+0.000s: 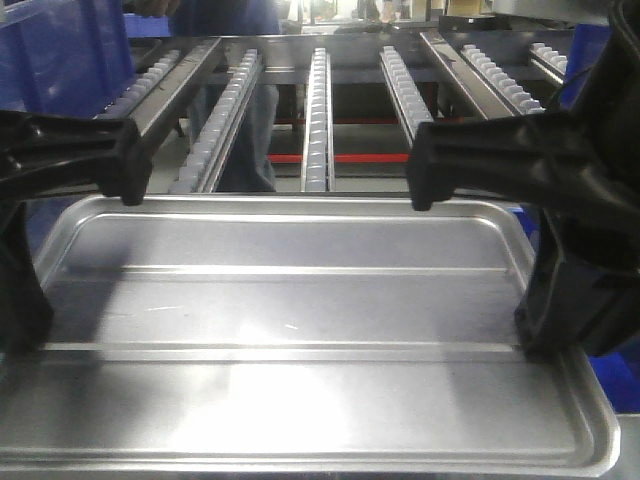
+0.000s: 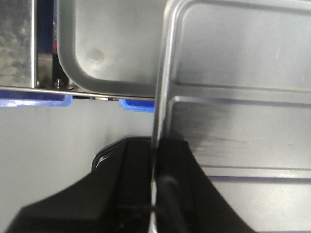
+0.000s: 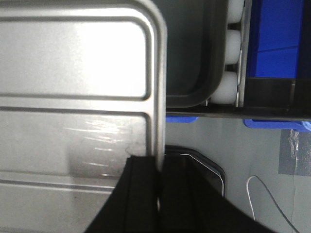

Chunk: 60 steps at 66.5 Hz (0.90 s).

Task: Grab silver tray and place in blue box
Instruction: 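Hold the tray level in both grippers while the base drives to the blue crate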

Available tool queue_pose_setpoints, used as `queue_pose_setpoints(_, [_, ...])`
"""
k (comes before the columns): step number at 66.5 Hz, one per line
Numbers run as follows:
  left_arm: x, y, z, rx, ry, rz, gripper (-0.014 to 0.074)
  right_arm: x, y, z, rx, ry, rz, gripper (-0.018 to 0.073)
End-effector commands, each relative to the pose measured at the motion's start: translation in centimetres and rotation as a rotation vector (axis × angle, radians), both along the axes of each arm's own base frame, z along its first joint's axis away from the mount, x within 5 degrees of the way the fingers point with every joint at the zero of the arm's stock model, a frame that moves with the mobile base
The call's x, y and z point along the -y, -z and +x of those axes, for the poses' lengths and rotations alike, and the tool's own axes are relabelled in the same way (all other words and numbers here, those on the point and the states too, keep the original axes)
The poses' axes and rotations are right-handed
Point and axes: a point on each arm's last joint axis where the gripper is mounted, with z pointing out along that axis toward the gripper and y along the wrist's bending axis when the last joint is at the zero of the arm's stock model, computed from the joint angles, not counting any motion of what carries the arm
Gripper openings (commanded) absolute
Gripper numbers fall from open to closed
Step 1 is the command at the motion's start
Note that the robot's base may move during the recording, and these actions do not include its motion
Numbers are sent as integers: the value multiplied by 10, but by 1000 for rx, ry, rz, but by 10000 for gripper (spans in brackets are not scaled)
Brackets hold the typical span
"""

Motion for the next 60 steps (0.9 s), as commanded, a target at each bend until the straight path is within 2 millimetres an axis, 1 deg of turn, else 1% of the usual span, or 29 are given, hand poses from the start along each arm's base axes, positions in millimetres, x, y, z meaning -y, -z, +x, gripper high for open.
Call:
queue_pose_setpoints(1, [1, -16, 2, 52, 5, -62, -15, -1, -14, 2, 61, -20, 46, 53])
queue_pose_setpoints(60, [1, -16, 2, 52, 5, -62, -15, -1, -14, 2, 61, -20, 46, 53])
